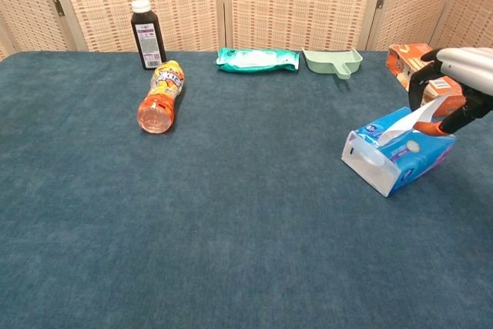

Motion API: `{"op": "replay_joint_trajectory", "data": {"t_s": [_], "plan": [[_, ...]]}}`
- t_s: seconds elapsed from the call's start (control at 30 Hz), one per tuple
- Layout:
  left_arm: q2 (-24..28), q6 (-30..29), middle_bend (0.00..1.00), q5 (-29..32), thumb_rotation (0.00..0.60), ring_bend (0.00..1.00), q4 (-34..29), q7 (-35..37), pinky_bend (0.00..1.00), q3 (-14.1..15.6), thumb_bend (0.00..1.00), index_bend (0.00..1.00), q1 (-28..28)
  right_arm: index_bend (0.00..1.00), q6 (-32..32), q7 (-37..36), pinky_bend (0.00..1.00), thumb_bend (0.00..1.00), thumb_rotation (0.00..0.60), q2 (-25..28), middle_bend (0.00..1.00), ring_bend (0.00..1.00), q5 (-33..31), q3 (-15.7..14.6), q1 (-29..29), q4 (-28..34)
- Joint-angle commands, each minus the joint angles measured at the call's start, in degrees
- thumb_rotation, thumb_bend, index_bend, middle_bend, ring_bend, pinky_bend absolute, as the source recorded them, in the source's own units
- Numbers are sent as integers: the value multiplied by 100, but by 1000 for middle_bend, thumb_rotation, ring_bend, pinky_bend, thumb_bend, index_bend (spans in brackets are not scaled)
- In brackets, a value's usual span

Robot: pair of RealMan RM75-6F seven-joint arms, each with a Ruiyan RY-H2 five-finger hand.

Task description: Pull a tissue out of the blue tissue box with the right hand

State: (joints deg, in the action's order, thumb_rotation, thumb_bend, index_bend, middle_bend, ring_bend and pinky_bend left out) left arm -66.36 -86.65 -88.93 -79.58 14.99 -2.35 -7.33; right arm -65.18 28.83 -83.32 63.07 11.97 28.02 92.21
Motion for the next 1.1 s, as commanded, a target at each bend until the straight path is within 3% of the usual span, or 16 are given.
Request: {"op": "replay_joint_trajectory", "data": {"t_s": [0.03,0.4,0.8,0.9,1.1], "plan": [[1,-3,0,-2,600,0,-3,-6,115,1,257,0,1,651,-139,-23,0,307,600,-110,478,12,88,-28,8,-125],[5,-63,0,-24,600,0,-22,-34,115,5,257,0,25,698,-400,-282,0,357,600,-85,521,52,338,-102,-72,-167],[8,-99,0,-41,600,0,-46,-100,115,14,258,0,46,698,-1340,-1535,0,358,600,913,534,64,1488,-195,-638,772],[5,-97,0,-39,600,0,-58,-132,115,12,257,0,44,698,-1735,-2001,0,358,600,1224,533,64,2002,-327,-885,1037],[4,-112,0,-45,600,0,-69,-159,115,14,257,0,53,698,-2502,-2763,0,358,600,1572,529,64,3141,-913,-1447,1087]]}}
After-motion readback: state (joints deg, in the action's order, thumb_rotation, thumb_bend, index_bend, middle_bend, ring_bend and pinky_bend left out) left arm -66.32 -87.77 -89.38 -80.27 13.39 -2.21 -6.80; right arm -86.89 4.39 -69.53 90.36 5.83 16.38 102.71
